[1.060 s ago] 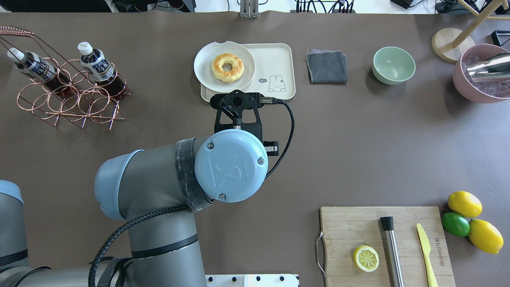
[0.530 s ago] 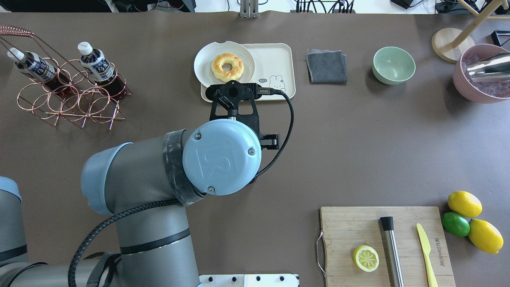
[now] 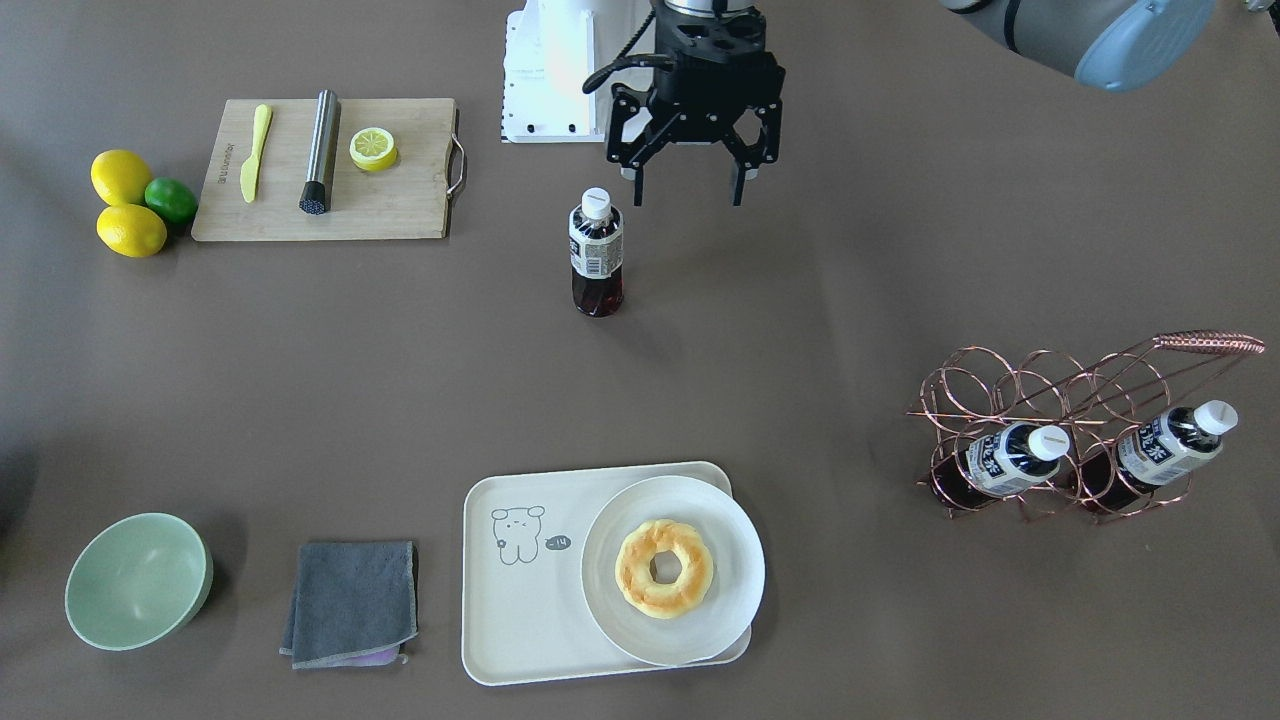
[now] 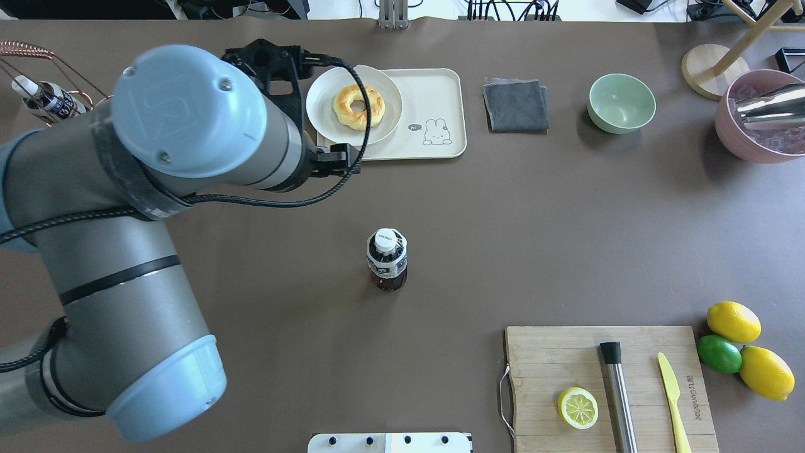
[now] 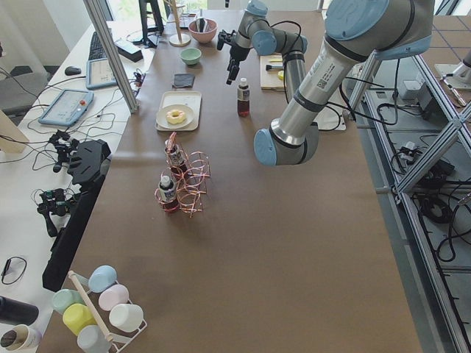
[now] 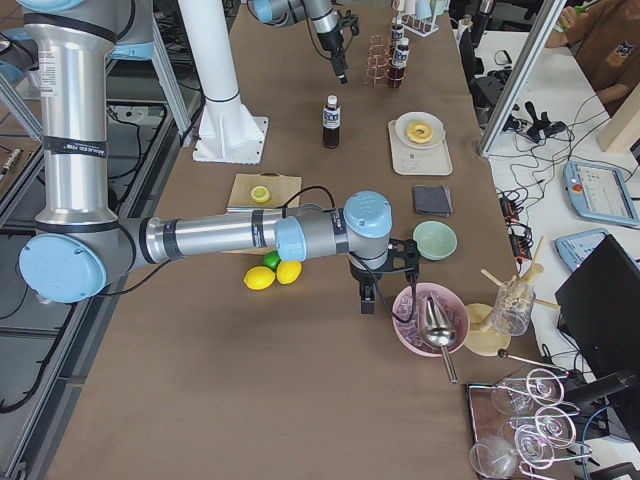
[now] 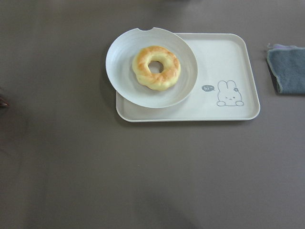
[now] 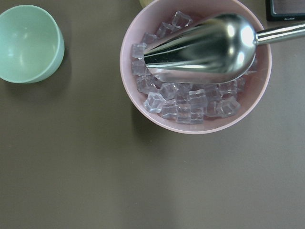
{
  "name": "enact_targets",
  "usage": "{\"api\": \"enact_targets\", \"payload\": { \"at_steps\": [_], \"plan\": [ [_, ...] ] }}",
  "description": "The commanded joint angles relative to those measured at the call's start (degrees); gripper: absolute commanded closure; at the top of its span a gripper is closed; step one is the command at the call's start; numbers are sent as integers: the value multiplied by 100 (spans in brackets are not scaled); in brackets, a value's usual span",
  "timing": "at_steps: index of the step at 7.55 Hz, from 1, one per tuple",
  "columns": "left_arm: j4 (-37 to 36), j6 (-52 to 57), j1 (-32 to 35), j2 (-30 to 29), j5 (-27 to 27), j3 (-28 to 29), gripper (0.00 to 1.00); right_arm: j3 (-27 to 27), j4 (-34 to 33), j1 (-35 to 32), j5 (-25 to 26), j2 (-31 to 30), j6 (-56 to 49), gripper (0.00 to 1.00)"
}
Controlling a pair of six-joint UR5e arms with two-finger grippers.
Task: Place tea on tray
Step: 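Withdraw the left arm to the rack while the right arm reaches toward the bottle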
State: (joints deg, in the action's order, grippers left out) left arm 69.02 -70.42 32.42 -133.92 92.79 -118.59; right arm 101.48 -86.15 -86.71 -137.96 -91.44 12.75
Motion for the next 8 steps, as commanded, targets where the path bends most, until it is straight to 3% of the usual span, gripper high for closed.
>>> {"api": "enact_targets", "payload": {
  "at_steps": [1,2,4,6,8],
  "plan": [
    [-11,124,456,822,187,-637,3,309,-25,346,-91,161,456,0],
    [-64,481,702,1233,352,-953,3,537,-34,653,-65,170,552,0],
    [-326,1156,1719,1622,1089,-1193,3,698,-51,1312,-29,791,1498,0],
    [-451,2622,2931,2000,1845,-967,3,663,-461,1892,110,1642,1966,0],
    [-433,4283,4257,2195,2513,-283,3,663,-1112,2236,322,2494,2108,0]
  ]
}}
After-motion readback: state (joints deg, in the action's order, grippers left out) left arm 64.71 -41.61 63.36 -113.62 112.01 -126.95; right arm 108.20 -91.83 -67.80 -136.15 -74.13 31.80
